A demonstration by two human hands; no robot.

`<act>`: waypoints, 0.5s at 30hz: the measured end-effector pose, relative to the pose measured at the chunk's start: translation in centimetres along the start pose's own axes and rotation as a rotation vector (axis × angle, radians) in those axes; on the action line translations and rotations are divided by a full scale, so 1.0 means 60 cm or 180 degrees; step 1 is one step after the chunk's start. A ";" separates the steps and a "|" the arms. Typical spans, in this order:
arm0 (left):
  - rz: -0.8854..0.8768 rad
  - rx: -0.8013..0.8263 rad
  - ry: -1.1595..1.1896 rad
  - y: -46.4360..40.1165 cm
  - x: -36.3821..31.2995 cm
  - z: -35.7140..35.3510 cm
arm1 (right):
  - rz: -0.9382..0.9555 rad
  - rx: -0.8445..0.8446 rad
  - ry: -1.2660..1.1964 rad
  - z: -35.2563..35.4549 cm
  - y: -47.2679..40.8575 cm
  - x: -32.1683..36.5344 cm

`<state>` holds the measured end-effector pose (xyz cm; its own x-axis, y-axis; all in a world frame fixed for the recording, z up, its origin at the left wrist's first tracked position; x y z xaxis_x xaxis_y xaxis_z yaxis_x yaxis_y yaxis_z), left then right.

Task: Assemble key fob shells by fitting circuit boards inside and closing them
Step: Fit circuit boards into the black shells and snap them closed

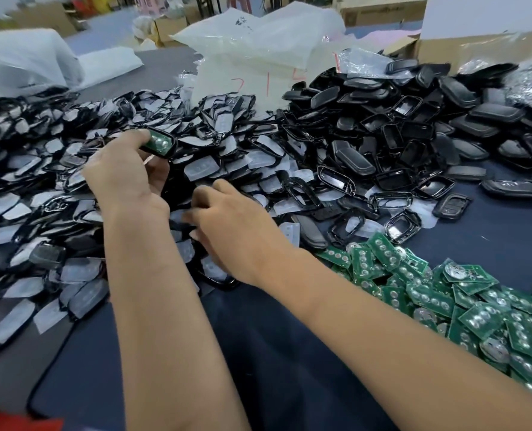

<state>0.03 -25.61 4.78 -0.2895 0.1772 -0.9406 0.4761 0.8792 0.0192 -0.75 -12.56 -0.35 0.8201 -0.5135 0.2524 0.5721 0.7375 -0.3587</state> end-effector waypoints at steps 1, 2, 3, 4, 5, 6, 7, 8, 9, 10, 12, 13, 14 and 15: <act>0.0018 0.0008 0.0032 -0.001 0.001 -0.001 | 0.0073 0.0033 0.0076 -0.006 -0.002 0.006; 0.0032 0.0026 0.0037 -0.001 0.002 -0.002 | 0.0076 0.0064 0.0132 -0.012 -0.004 0.010; 0.0046 0.0050 0.0032 -0.002 0.003 -0.003 | 0.0027 0.0095 0.0153 -0.015 -0.006 0.012; 0.0058 0.0074 0.0028 -0.002 0.004 -0.004 | -0.0022 0.0123 0.0153 -0.018 -0.009 0.013; 0.0067 0.0085 0.0028 -0.002 0.006 -0.005 | -0.0054 0.0132 0.0151 -0.017 -0.012 0.013; 0.0078 0.0085 0.0028 -0.002 0.007 -0.006 | -0.0063 0.0114 0.0168 -0.015 -0.015 0.014; 0.0091 0.0081 0.0029 -0.003 0.008 -0.006 | -0.0049 0.0080 0.0197 -0.012 -0.018 0.014; 0.0104 0.0075 0.0032 -0.003 0.010 -0.007 | -0.0019 0.0048 0.0235 -0.008 -0.021 0.015; 0.0113 0.0066 0.0035 -0.003 0.012 -0.007 | 0.0030 0.0031 0.0274 -0.005 -0.023 0.015; 0.0126 0.0062 0.0034 -0.003 0.014 -0.008 | 0.0083 0.0032 0.0324 -0.003 -0.023 0.015; 0.0151 0.0063 0.0019 -0.001 0.019 -0.011 | 0.0176 0.0043 0.0437 -0.001 -0.021 0.014; 0.0151 0.0055 0.0007 -0.001 0.022 -0.012 | 0.0219 0.0054 0.0484 0.000 -0.019 0.012; 0.0139 0.0039 -0.0015 0.000 0.024 -0.013 | 0.0255 0.0077 0.0523 0.000 -0.018 0.011; 0.0121 0.0033 -0.0046 0.000 0.025 -0.015 | 0.0280 0.0104 0.0546 0.001 -0.016 0.007</act>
<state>-1.13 -24.93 3.69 -0.2591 0.2039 -0.9441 0.4949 0.8674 0.0515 -0.93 -13.48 0.14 0.8569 -0.5115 0.0636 0.5001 0.7953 -0.3426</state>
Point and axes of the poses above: each hand's wrist, its own y-axis away from the middle knuckle, its own z-axis out of the back of the hand, x = y × z, the point moved 3 cm from there along -y, towards the middle knuckle, and after that the axes turned 5 degrees about -z, right-handed, at the moved point
